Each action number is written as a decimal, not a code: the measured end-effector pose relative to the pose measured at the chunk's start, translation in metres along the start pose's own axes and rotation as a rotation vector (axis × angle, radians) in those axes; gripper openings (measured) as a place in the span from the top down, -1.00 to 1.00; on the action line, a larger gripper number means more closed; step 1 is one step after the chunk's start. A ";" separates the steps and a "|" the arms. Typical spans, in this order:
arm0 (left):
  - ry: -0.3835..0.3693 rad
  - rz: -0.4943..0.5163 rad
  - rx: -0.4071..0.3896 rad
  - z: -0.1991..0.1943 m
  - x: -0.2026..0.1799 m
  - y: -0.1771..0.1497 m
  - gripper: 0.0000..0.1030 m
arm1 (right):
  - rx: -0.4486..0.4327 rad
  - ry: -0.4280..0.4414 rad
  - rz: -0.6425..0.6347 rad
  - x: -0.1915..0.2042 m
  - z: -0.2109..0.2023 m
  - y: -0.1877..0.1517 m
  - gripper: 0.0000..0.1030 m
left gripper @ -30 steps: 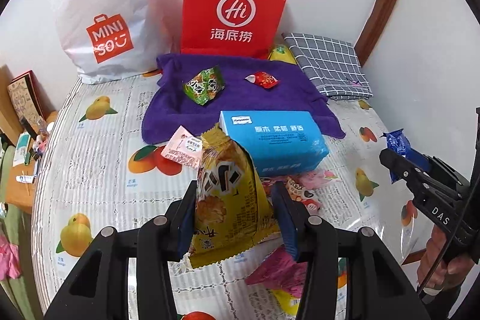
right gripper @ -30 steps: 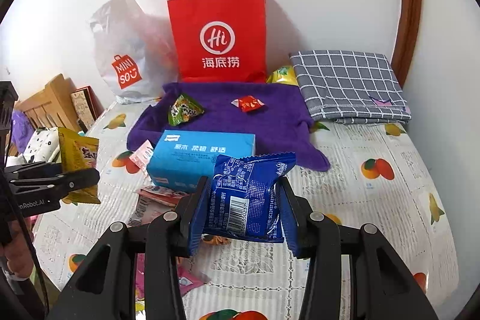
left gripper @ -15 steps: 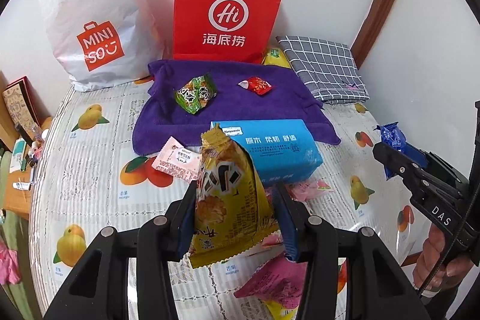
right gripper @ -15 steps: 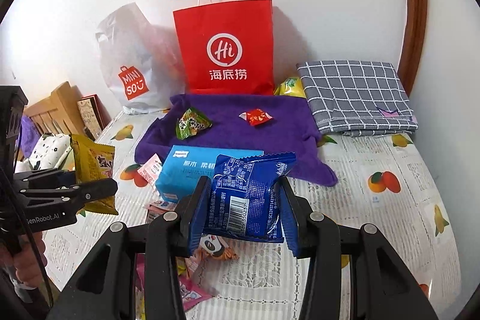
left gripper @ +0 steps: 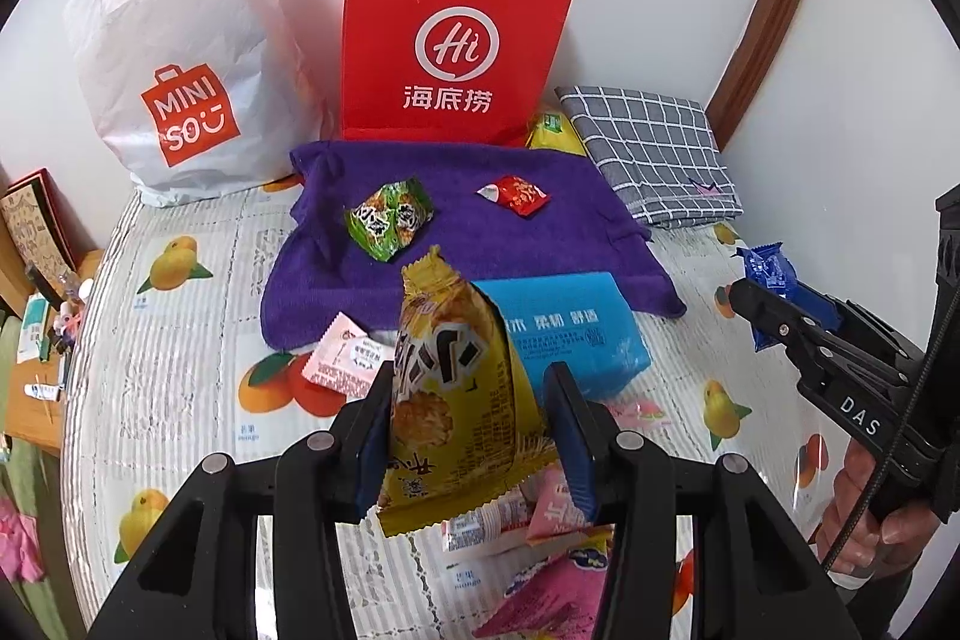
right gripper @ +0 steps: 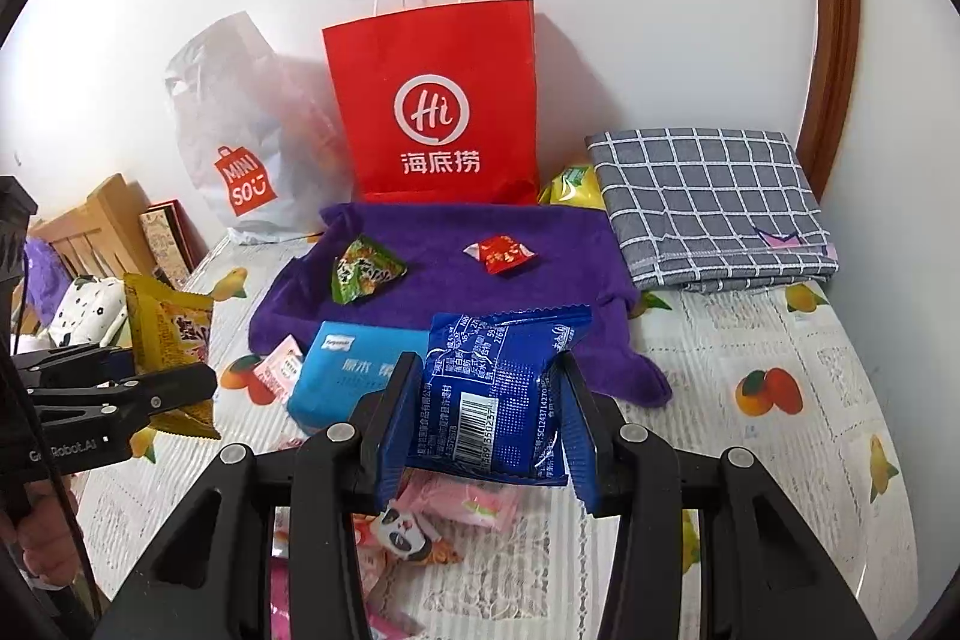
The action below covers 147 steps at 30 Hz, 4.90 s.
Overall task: Organize snacks
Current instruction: 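Carry the yellow bag and blue packet over the purple towel with both grippers, then open both grippers to drop the yellow bag and blue packet on the towel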
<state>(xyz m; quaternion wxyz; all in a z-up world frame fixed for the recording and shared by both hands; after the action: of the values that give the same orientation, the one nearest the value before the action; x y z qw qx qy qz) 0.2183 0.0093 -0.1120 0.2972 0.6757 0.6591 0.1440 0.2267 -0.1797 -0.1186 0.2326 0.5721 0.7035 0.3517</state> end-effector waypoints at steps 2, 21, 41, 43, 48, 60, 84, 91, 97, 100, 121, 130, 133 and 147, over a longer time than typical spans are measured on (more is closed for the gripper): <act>0.000 -0.001 -0.003 0.001 0.000 0.004 0.11 | 0.003 0.000 0.002 -0.001 0.004 0.003 0.15; 0.015 -0.009 -0.017 0.015 0.011 0.038 0.11 | -0.021 -0.002 -0.022 -0.001 0.031 0.043 0.15; 0.037 -0.010 -0.011 0.040 0.027 0.070 0.11 | -0.013 -0.001 -0.015 0.002 0.074 0.071 0.15; 0.040 -0.014 -0.005 0.045 0.030 0.072 0.11 | -0.009 -0.003 -0.016 0.001 0.079 0.072 0.15; 0.047 -0.019 0.000 0.052 0.036 0.078 0.11 | -0.004 -0.010 -0.015 -0.002 0.088 0.076 0.15; 0.051 -0.018 0.012 0.067 0.042 0.091 0.11 | 0.007 -0.017 -0.015 -0.007 0.108 0.084 0.15; 0.060 -0.088 0.058 0.103 0.077 0.091 0.11 | 0.051 -0.031 -0.022 -0.023 0.153 0.088 0.15; 0.061 -0.076 0.076 0.118 0.074 0.092 0.11 | 0.078 -0.031 -0.033 -0.029 0.166 0.080 0.15; 0.064 -0.076 0.101 0.135 0.075 0.089 0.11 | 0.112 -0.033 -0.039 -0.034 0.180 0.071 0.15; 0.060 -0.076 0.112 0.143 0.075 0.087 0.11 | 0.127 -0.036 -0.042 -0.036 0.187 0.067 0.15; 0.052 -0.064 0.162 0.166 0.073 0.080 0.11 | 0.205 -0.045 -0.074 -0.034 0.212 0.047 0.15; 0.052 -0.060 0.170 0.169 0.073 0.078 0.11 | 0.224 -0.044 -0.075 -0.034 0.218 0.042 0.14; 0.050 -0.061 0.174 0.170 0.073 0.078 0.11 | 0.229 -0.042 -0.077 -0.033 0.219 0.042 0.14; 0.042 -0.062 0.185 0.174 0.071 0.073 0.11 | 0.247 -0.054 -0.082 -0.036 0.220 0.041 -0.26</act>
<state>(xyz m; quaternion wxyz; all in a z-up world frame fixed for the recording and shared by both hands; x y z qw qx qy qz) 0.3861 0.0451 -0.2189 0.2241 0.6765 0.6961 0.0874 0.4221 -0.1598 -0.2319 0.1935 0.5764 0.7577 0.2370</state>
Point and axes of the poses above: each gripper's, at about its wrist camera, not at the fingertips, and z roughly the way its jaws point, x to its left, y to its top, the point moved 8 cm from there along z, roughly the way its jaws point
